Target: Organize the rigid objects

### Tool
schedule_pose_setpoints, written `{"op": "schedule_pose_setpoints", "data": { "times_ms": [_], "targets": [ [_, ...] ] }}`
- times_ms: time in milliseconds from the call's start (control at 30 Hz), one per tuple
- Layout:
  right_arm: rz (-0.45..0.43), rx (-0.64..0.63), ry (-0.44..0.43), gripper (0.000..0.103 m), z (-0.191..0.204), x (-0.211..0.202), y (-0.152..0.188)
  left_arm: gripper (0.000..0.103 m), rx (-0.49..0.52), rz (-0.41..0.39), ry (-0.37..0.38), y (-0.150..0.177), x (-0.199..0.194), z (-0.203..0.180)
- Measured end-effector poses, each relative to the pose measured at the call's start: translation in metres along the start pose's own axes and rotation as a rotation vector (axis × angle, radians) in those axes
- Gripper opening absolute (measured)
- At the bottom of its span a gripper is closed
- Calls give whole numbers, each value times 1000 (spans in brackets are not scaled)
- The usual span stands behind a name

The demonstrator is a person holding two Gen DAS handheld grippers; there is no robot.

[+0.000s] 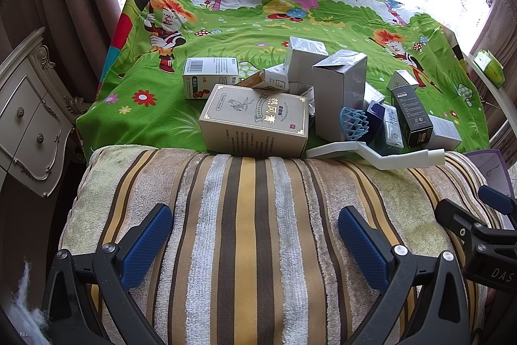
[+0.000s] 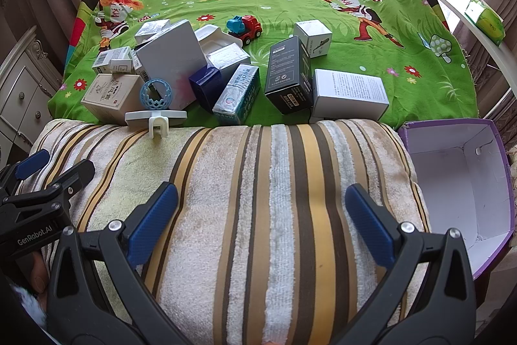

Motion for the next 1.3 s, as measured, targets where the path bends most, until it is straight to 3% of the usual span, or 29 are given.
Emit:
{"op": "schedule_pose_setpoints", "data": {
  "times_ms": [900, 1300],
  "targets": [
    [8, -6, 1, 103, 0, 1, 1, 103, -12, 1, -2, 0, 0, 0],
    [5, -61, -80, 103, -5, 1, -1, 103, -31, 7, 53, -8, -4, 6]
  ]
}}
Point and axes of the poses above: each gripper's, at about its wrist camera, not at the fingertips, and x roughly the way its jaws point, z to its left, y to its underside, the point moved 7 cm from there along x, roughly the way its jaws point, and after that the axes turned 13 degrees about -x, right-handed, at the moved point
